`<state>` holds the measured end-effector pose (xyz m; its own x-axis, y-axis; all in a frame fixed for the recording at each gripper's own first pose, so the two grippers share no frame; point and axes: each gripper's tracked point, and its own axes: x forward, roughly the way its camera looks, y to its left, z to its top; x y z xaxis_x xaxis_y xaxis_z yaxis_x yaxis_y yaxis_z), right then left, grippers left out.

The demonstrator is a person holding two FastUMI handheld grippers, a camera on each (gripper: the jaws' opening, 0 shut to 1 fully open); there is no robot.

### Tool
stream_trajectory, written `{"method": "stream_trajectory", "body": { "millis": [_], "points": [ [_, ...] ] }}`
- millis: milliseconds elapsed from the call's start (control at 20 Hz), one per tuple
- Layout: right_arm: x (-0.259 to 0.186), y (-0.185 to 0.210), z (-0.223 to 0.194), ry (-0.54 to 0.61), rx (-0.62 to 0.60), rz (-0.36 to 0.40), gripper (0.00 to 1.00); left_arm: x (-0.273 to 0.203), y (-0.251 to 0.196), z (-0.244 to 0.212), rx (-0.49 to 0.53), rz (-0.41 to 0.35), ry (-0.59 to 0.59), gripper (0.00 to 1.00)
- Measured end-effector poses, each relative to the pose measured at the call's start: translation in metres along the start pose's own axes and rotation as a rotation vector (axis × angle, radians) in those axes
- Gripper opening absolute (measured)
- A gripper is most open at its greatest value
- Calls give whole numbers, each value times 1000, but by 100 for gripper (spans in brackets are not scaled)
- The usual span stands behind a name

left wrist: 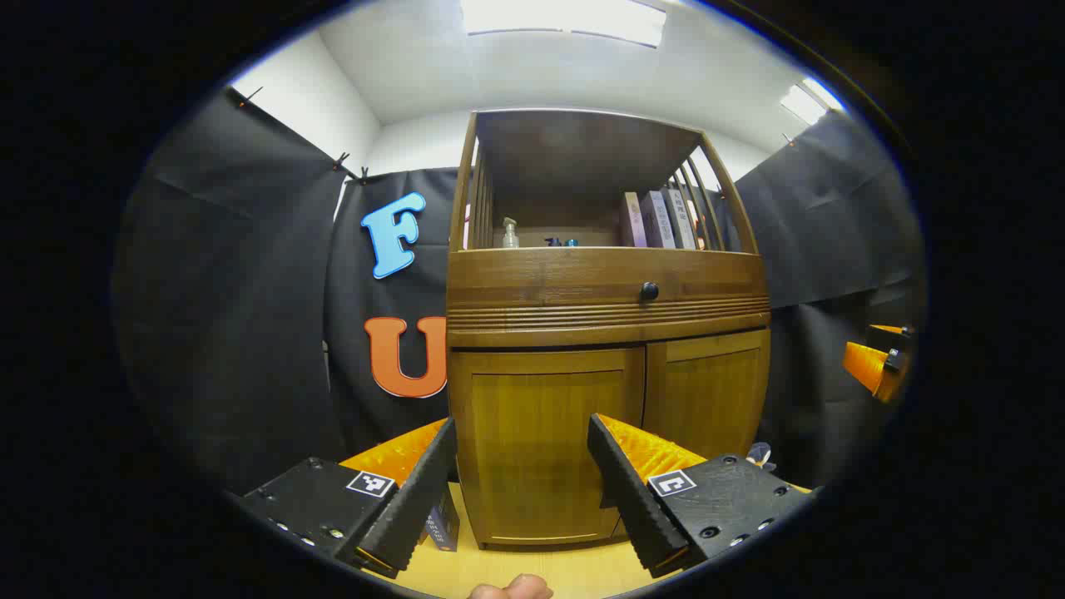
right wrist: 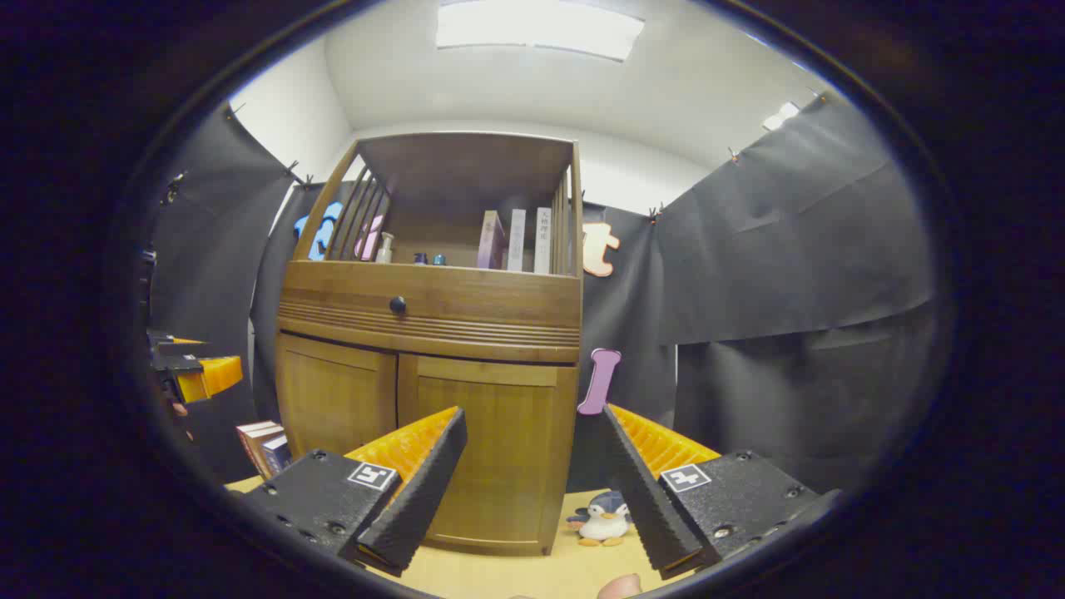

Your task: Open the right door of the double-door shoe cabinet with the right hand, and open the left door with the left hand.

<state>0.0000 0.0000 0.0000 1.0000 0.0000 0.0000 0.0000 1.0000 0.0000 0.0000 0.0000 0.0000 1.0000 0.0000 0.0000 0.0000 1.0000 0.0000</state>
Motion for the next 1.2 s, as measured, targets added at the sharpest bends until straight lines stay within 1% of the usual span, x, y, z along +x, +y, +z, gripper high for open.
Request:
{"method": "stream_trajectory", "body": {
  "millis": [100,150,200,250,350,500,550,850,1050,1150,1200],
  "points": [
    [5,2,-6,12,-4,30,100,2,3,-1,-25,29,1,100],
    [7,7,-7,14,-2,52,100,-1,6,-3,-32,53,5,95],
    [7,7,-5,8,-1,56,100,-1,7,-4,-36,68,5,95],
    [7,4,-2,-4,-1,53,100,-1,6,-3,-32,72,4,95],
    [8,12,0,-13,-13,73,100,-1,8,-6,-9,81,14,95],
    [9,19,0,-14,-27,84,100,-1,1,-7,-17,48,27,95],
    [9,19,1,-21,-26,76,100,1,2,-7,-14,42,29,95],
    [5,25,-1,-13,-25,83,100,-2,-6,-7,-9,28,27,95],
    [7,41,-9,-2,-30,105,100,-9,-9,-13,-21,8,54,95],
    [10,47,-11,-10,-31,108,100,-13,-9,-16,-4,3,67,95],
    [13,53,-14,-3,-36,121,100,-15,-6,-20,10,7,72,95]
  ]
}}
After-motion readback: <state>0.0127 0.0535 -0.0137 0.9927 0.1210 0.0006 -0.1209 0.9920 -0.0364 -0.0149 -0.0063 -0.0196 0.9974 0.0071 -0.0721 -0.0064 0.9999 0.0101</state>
